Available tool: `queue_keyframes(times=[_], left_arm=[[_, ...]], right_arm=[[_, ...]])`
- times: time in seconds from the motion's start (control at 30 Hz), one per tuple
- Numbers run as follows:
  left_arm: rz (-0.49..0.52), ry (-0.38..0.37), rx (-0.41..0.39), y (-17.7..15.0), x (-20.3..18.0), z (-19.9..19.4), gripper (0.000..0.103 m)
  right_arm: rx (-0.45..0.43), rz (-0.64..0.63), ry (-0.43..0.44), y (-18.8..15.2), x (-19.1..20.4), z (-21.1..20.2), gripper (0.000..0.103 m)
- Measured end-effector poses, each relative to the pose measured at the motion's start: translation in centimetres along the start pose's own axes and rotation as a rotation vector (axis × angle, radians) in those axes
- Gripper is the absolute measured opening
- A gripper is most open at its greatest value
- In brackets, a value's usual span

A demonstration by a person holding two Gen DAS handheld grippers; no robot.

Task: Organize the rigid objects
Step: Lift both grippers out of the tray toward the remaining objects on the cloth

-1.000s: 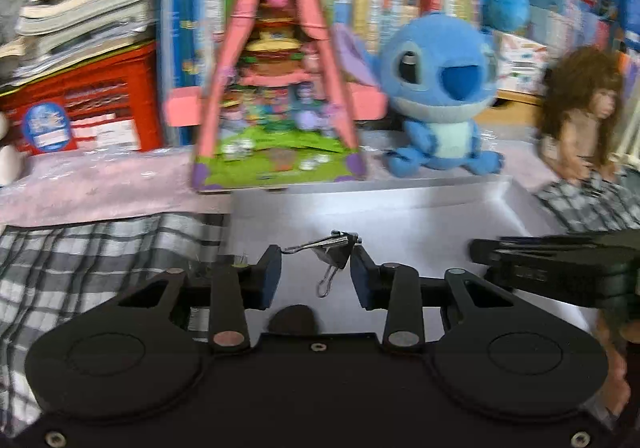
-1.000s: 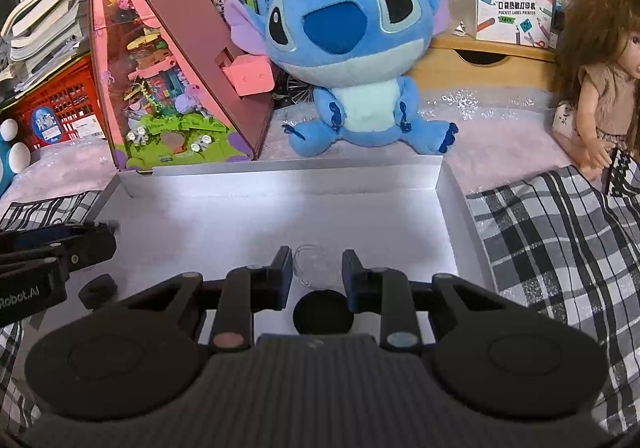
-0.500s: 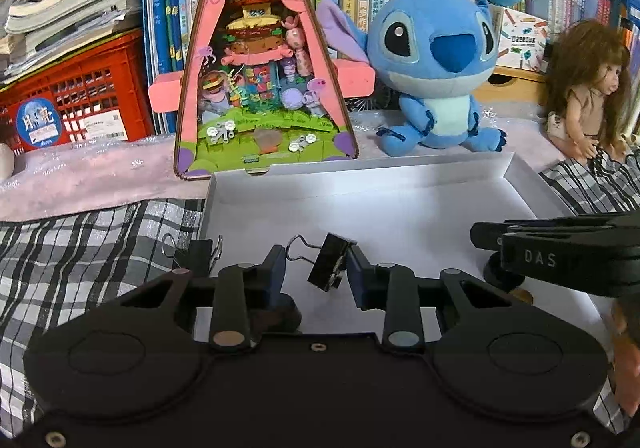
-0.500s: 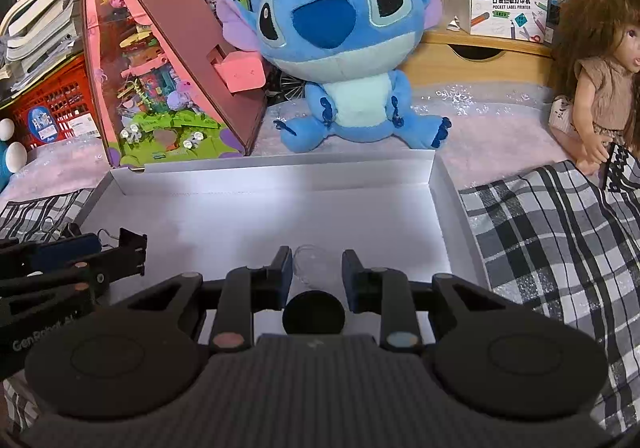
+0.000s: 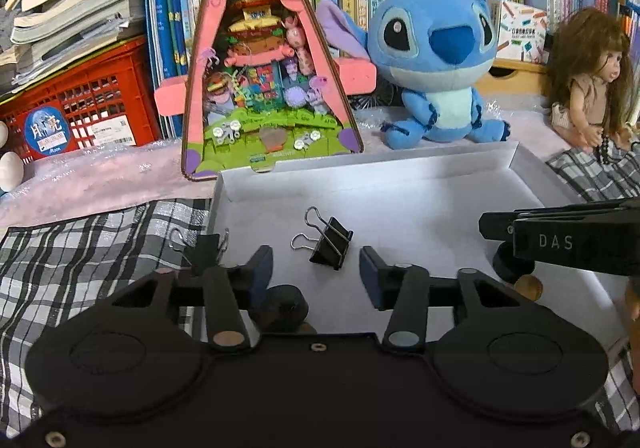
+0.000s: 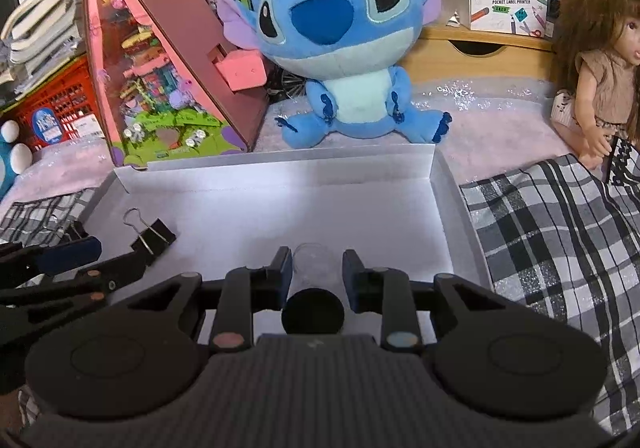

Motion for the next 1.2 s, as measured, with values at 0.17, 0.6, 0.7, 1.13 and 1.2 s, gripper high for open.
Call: queue_keyframes(times=[0.17,0.6,0.7,1.13,1.2], left_arm=[[-0.011,-0.017,-0.041,0.5,0.5,-2.1,0.067],[0.024,-0.026,-0.088,-1.1,0.4,-8.5,0.077],[0.030,-0.029,-0.087,-2.0,0.2,-9.8,0.078],[0.016,-0.069,-0.083,-4.8,-0.1,-14.0,0.080],[0.003,-0.078,-0.075,-5.4,0.0,-14.5,0.080]], right_arm=[[-0.033,0.003,0.018,0.3,-0.3,-1.5,0.058],[-0.108,-0.073,0.110,-1.0,0.2,-6.9,0.078],[-0.119,-0.106,0.129,-1.7,0.7,-8.1,0.081],[-0.153,-0.180,0.190,-4.7,1.7,-12.8,0.086],[-0.151,-0.183,0.201,-5.2,1.8,-13.4,0.086]])
Point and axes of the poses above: each gripper's, at about its wrist camera, not at the fingertips, and z roughly the way its jaws point, x to its left, y to its top, the point moved 2 cm from there along z, roughly the way its jaws point, and after that the axes turned 14 degrees about -x, right-handed, at the moved point
